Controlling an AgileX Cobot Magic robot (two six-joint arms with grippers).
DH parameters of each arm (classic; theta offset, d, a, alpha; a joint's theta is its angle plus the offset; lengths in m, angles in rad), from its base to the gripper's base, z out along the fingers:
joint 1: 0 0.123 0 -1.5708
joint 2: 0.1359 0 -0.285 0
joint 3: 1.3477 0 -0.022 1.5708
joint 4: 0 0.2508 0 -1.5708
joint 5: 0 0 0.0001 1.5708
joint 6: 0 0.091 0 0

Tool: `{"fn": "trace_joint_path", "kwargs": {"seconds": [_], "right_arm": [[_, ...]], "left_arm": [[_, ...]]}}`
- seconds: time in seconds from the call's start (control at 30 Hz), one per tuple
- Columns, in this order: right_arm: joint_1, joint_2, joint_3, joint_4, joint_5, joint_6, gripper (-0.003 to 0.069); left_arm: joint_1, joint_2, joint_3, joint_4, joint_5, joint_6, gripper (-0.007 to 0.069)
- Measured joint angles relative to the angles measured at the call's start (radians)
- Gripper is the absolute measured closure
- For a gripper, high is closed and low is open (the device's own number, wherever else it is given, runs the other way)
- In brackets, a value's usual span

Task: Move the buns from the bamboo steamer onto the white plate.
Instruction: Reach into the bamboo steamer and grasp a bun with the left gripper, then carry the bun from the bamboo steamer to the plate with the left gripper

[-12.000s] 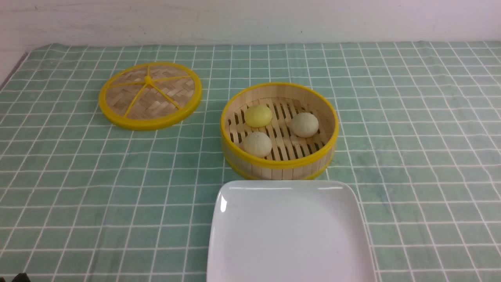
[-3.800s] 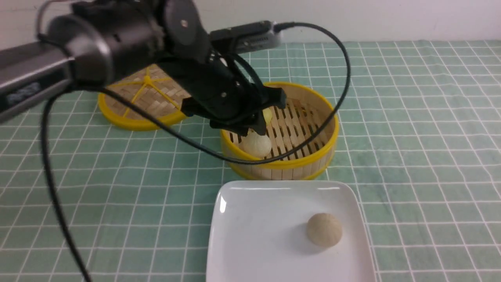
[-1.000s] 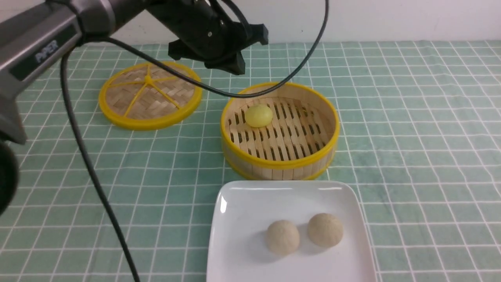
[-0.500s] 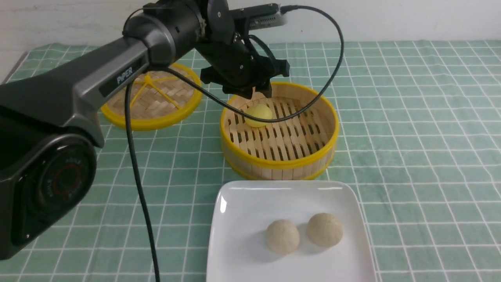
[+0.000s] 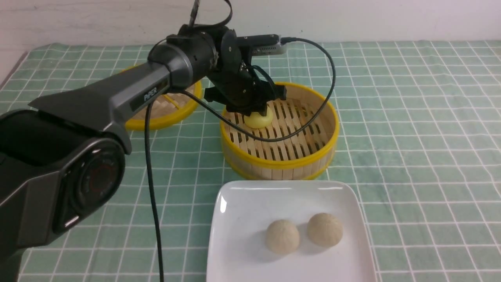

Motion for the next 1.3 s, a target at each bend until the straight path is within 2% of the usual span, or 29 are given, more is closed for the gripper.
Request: {"fn": "trace_joint_path", "kwargs": {"seconds": [0.07,0.17,0.47,0.63,0.8,0.9,1.07,1.2,1.3], "right_arm": [[0.0,0.0,0.0,-0.001,-0.001,0.0,0.0568],[0.0,0.0,0.0,-0.004,-0.001,0.0,0.0566],[0.0,0.0,0.0,-0.004,-0.002,0.0,0.0554],[0.0,0.0,0.0,-0.004,-0.002,0.0,0.0549],[0.0,0.0,0.0,-0.004,-0.003,0.0,0.0547],[0.0,0.0,0.0,0.001,-0.003,0.0,0.0545],[0.0,0.0,0.0,0.009,-0.003,0.0,0.054],[0.0,0.0,0.0,0.011,-0.003,0.0,0.0537],[0.0,0.0,0.0,0.011,-0.003,0.0,0.0535]], "left_arm": [[0.0,-0.005,-0.001,0.0,0.013,0.0,0.054],[0.0,-0.024,-0.004,-0.001,0.044,0.001,0.0596],[0.0,-0.278,-0.06,-0.001,0.242,0.048,0.0603],[0.0,-0.528,-0.067,0.005,0.476,0.191,0.0603],[0.0,-0.701,-0.006,-0.011,0.497,0.181,0.0603],[0.0,-0.772,0.1,-0.053,0.497,0.175,0.0603],[-0.014,-0.87,0.53,-0.186,0.481,0.162,0.0603],[-0.114,-0.855,0.872,-0.255,0.255,0.159,0.0602],[-0.185,-0.833,1.014,-0.271,0.109,0.151,0.0602]]}}
